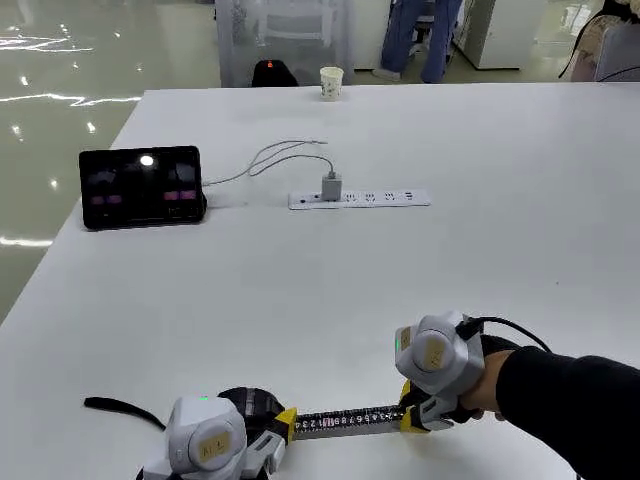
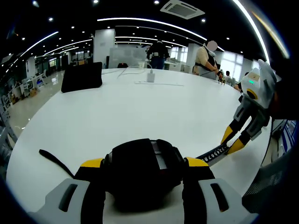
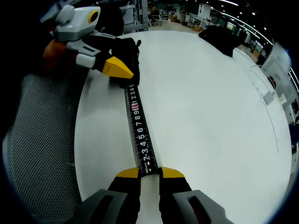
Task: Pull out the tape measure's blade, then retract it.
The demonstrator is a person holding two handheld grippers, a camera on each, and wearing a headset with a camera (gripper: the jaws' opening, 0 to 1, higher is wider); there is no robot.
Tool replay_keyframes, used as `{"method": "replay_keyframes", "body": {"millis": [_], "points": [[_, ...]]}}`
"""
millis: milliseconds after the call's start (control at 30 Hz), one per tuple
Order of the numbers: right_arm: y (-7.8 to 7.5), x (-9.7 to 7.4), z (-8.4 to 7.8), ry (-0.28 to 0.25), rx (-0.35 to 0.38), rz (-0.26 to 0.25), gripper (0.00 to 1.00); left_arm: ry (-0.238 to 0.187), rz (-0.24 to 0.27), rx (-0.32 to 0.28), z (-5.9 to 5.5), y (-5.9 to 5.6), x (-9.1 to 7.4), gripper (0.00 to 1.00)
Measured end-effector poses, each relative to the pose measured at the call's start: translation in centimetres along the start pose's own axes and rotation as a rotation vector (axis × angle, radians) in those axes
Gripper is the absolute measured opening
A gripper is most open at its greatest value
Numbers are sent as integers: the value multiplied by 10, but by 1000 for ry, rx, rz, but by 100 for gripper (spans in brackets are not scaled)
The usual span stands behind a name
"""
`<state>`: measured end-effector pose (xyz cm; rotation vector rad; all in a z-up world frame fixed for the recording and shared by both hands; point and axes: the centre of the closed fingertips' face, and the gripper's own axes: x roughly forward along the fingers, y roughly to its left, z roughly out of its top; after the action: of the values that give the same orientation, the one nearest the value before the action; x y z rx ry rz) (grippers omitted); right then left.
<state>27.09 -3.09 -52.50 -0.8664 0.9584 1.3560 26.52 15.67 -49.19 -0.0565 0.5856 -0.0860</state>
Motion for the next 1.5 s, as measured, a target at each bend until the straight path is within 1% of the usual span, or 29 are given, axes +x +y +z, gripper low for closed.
{"method": "replay_keyframes", "body": {"millis": [900, 1300, 1500], "points": [[3, 7, 14, 4, -25, -9, 11, -2, -1, -1, -1, -1, -1, 62], [3, 8, 19, -8, -18, -6, 11, -4, 3, -5, 0, 0, 0, 62], [3, 9, 21, -4, -26, -1, 11, -2, 2, -5, 0, 0, -1, 62]]}}
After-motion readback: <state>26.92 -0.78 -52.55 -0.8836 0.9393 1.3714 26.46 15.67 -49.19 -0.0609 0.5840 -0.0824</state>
